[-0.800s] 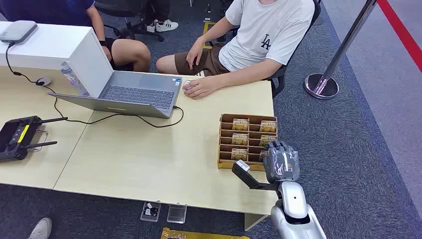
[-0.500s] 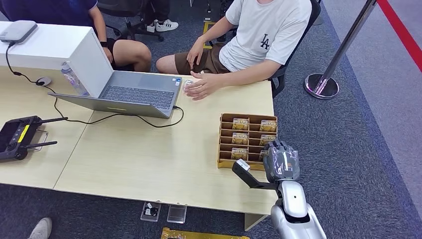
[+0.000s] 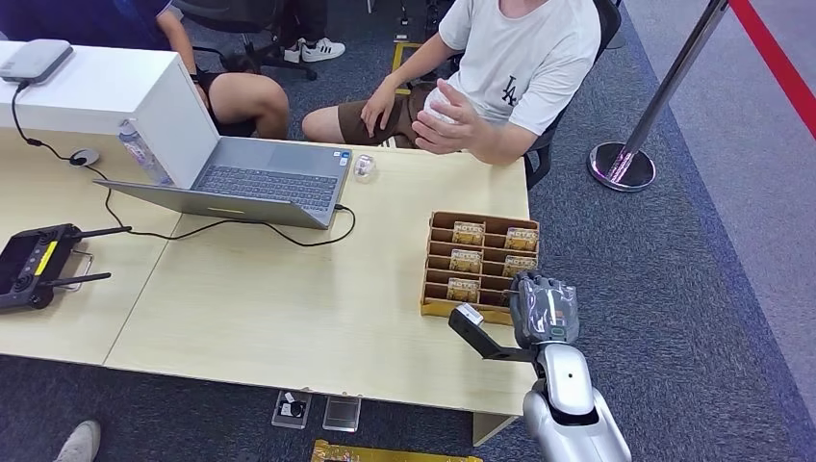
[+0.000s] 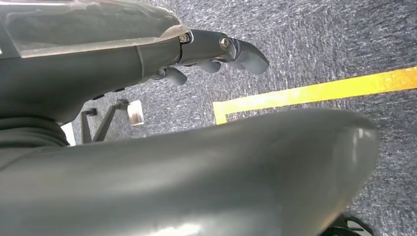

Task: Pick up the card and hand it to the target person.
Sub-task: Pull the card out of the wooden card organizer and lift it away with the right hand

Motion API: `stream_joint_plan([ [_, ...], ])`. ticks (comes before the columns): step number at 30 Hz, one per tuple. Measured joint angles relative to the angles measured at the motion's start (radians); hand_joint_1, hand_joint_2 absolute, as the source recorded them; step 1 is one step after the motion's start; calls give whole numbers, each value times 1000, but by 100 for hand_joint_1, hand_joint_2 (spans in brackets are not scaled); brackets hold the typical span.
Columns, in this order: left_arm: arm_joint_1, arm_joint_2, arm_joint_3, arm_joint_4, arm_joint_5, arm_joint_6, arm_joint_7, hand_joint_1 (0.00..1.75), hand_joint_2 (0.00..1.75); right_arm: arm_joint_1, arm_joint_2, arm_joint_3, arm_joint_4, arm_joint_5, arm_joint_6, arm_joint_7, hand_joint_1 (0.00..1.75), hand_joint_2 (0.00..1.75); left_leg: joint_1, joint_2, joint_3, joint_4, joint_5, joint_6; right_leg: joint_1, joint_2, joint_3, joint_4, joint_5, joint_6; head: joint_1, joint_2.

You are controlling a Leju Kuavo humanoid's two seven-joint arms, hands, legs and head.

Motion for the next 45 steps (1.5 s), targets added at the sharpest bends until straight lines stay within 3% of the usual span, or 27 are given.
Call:
stream_joint_plan([
  [8,0,0,9,0,-9,-3,-3,0,0,-3,4,3,0,-3,1,1,149,175,0,0,0,0,0,0,0,0,0,0,0,0,0,0],
  [12,0,0,9,0,-23,-19,-31,0,175,-5,4,6,0,-6,1,1,149,175,0,0,0,0,0,0,0,0,0,0,0,0,0,0],
  [20,1,0,8,0,-37,-46,-96,0,175,-6,4,6,0,-34,3,-18,148,175,0,0,0,0,0,0,0,0,0,0,0,0,0,0],
  [28,1,0,14,0,-31,-66,-93,0,175,-6,2,1,-12,-308,121,-220,148,175,0,0,1,0,0,0,0,0,0,0,0,0,0,0],
  [45,1,0,35,0,-49,-69,-90,0,175,25,-20,17,-136,-416,143,-249,148,175,0,0,0,0,0,0,0,0,0,0,0,0,0,0],
])
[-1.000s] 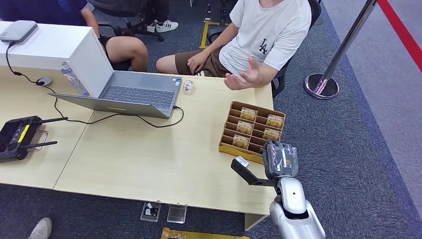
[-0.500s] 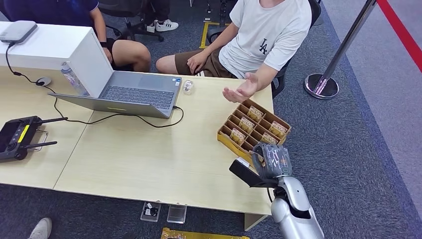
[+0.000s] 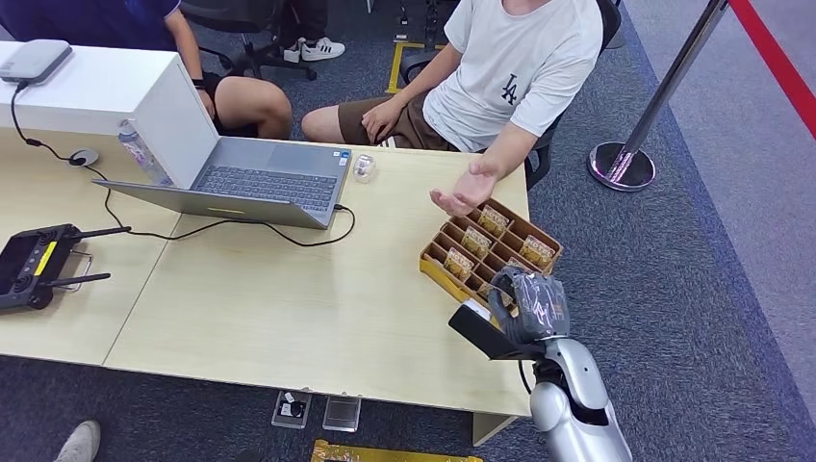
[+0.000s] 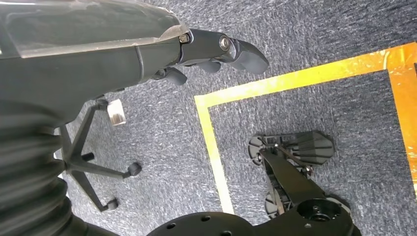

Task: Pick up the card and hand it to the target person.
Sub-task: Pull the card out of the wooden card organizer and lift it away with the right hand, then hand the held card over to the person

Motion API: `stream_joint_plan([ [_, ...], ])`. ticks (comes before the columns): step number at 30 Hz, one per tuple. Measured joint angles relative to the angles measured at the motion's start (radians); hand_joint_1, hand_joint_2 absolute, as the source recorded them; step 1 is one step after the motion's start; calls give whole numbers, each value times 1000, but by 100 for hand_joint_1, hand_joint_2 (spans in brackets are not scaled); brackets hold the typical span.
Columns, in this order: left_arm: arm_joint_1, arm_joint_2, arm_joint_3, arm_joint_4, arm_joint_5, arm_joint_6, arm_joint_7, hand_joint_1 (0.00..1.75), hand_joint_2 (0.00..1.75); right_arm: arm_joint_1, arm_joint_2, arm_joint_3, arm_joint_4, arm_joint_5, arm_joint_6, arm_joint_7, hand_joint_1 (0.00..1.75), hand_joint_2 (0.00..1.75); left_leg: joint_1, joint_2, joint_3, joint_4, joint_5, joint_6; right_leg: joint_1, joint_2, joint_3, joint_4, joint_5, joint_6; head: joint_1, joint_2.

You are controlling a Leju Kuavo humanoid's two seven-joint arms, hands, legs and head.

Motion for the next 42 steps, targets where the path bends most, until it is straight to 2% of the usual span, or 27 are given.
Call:
stream_joint_plan([
  [7,0,0,10,0,-2,2,-2,0,175,41,-10,0,-125,-75,-23,-51,148,175,0,0,0,0,0,0,0,0,0,0,0,0,0,0],
  [13,1,0,20,0,-13,3,-3,0,175,85,-23,-2,-267,-209,-29,-160,148,175,0,0,0,0,0,0,0,0,0,0,0,0,0,0],
  [19,2,0,28,0,-21,4,-8,0,175,101,-25,-1,-364,-279,-57,-256,148,175,0,0,0,0,0,0,0,0,0,0,0,0,0,0],
  [37,-2,-1,33,0,-33,5,-2,0,175,-6,-16,59,-397,-334,-70,-289,148,175,0,0,0,0,0,0,0,0,0,0,0,0,0,0],
  [42,-2,-2,40,0,-35,4,-2,0,175,-40,-4,73,-381,-354,-105,-315,148,175,0,0,0,0,0,0,0,0,0,0,0,0,0,0],
])
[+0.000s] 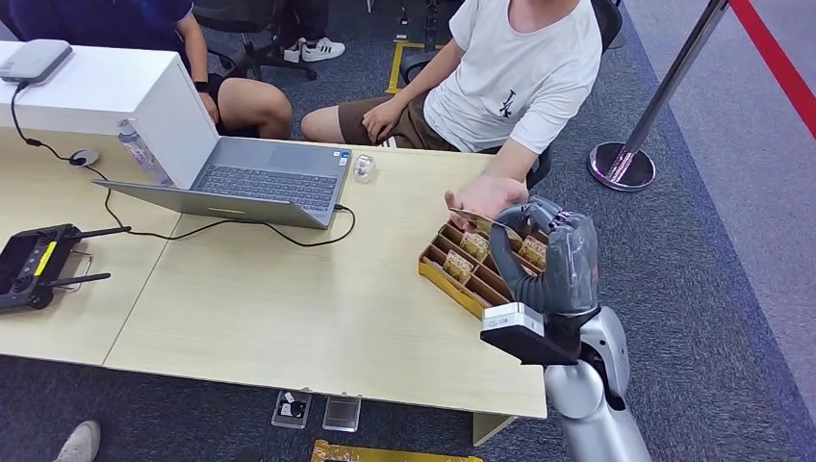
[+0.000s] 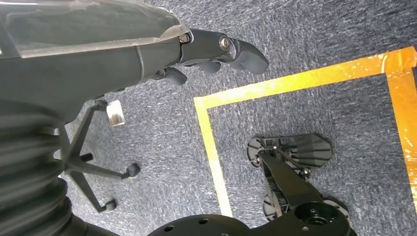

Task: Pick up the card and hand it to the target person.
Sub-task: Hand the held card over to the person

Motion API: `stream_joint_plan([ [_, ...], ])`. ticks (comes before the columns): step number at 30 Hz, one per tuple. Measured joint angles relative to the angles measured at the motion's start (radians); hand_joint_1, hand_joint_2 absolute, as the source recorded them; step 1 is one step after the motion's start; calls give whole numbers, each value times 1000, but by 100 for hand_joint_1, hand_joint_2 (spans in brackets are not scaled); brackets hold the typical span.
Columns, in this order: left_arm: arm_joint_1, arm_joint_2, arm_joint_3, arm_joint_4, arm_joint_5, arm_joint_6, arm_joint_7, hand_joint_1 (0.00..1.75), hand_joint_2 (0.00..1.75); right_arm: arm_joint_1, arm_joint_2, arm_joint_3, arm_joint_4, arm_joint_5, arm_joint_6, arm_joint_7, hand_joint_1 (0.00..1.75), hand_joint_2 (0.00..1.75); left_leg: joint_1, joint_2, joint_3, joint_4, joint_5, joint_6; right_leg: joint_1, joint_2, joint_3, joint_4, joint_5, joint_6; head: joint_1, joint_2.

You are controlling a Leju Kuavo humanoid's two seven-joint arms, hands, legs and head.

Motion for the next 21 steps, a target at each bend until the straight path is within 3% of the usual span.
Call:
stream_joint_plan([
  [9,-1,0,12,0,-9,-9,-1,0,175,-77,31,8,131,12,-139,-53,148,175,0,0,0,0,0,0,0,0,0,0,0,0,0,0],
  [21,2,0,16,0,-9,-17,-9,0,175,-129,57,26,272,-10,-158,-70,148,175,0,0,0,0,0,0,0,0,0,1,0,0,0,0],
])
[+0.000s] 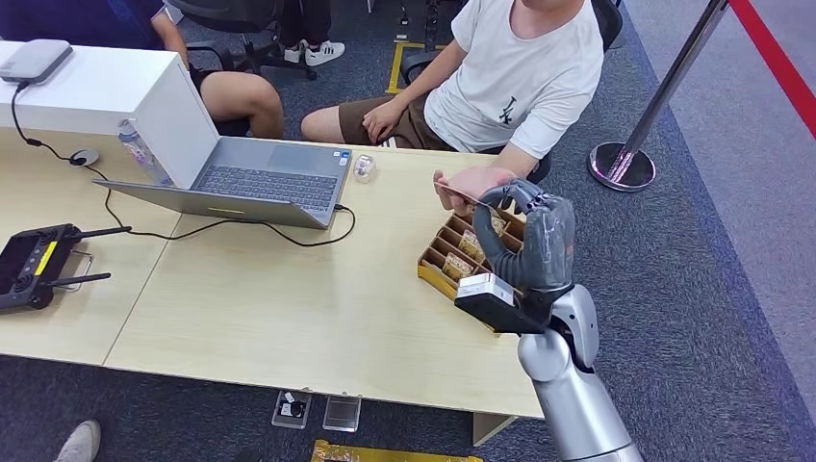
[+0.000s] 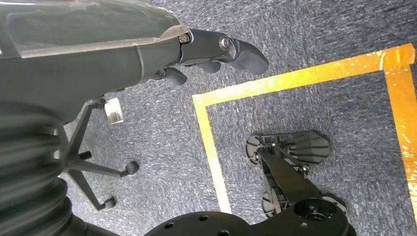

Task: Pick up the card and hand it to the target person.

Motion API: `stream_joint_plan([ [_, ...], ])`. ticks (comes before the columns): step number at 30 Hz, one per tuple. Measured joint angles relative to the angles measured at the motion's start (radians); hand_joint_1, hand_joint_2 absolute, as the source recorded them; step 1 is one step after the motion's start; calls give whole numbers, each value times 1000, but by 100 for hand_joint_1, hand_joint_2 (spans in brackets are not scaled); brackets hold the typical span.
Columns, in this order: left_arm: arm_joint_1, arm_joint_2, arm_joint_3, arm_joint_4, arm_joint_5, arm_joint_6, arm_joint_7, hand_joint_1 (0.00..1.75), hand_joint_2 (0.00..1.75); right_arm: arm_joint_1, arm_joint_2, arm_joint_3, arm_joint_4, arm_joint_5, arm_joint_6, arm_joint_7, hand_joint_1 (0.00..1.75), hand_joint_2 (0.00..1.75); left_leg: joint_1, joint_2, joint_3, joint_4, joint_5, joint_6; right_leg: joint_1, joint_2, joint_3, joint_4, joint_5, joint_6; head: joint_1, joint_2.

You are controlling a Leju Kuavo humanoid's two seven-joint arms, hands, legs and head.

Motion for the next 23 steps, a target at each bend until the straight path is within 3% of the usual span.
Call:
stream_joint_plan([
  [4,2,0,0,0,-5,0,-7,0,175,-8,4,4,26,-11,-2,-4,0,175,0,0,0,0,0,0,0,0,0,0,0,0,0,0],
  [5,2,0,0,0,-8,1,-9,0,175,-10,5,6,32,-15,-4,-4,0,175,0,0,0,0,0,0,0,0,0,0,0,0,0,0],
  [9,3,0,0,0,-12,6,-23,0,0,-18,5,12,49,-27,-10,1,0,175,0,0,0,0,0,0,0,0,0,0,0,0,0,0],
  [23,3,0,18,0,-8,24,-4,0,0,-31,5,28,64,-34,-21,14,0,175,0,0,0,0,0,0,0,0,0,0,0,0,0,0],
])
